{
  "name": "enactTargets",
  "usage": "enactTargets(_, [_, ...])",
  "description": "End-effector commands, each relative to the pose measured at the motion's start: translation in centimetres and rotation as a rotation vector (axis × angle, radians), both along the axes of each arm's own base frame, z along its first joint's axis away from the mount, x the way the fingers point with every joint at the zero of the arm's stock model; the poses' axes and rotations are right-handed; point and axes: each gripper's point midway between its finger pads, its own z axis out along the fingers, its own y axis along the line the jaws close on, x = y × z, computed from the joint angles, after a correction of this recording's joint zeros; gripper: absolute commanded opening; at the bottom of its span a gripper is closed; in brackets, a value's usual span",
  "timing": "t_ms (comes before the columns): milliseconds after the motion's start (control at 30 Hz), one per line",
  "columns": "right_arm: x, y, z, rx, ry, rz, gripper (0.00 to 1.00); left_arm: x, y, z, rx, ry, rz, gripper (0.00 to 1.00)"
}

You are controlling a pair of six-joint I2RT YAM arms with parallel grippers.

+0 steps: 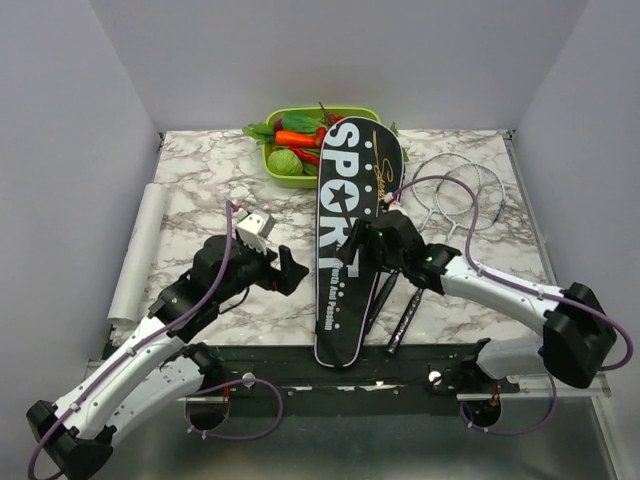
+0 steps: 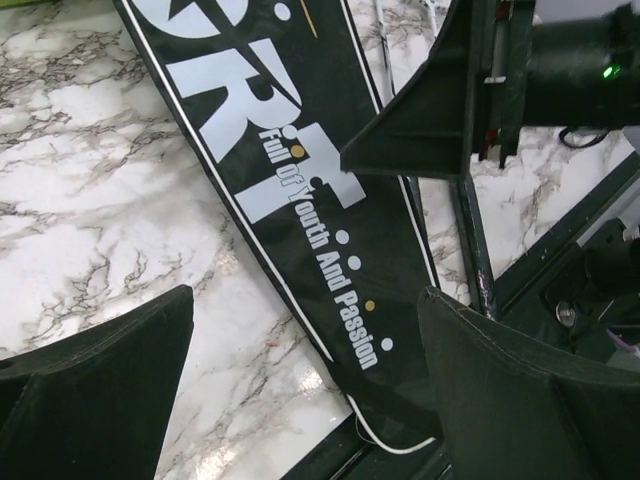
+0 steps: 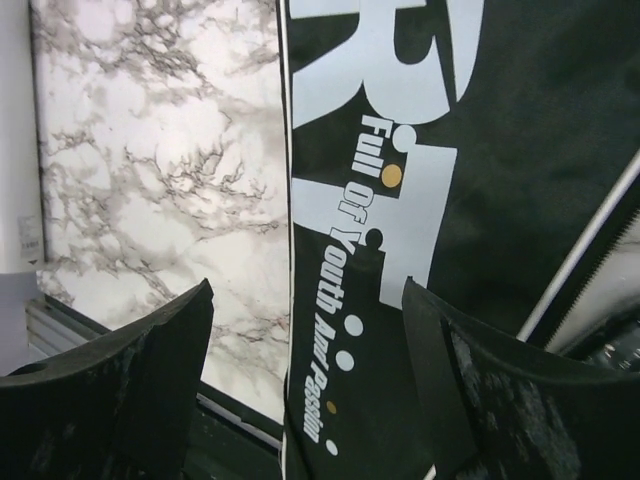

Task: Pack up the badminton gear

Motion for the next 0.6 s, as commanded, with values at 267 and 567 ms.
enactTargets(267, [-4.9, -9.2, -0.7, -0.189, 0.018, -0.118, 0.85, 0.0, -1.6, -3.0, 0.172, 0.024, 0.057, 0.99])
enactTargets(567, [-7.3, -11.3, -3.5, -0.176, 0.059, -0.142, 0.85, -0.3, -9.7, -6.5, 0.303, -0.001, 0.042, 0.99])
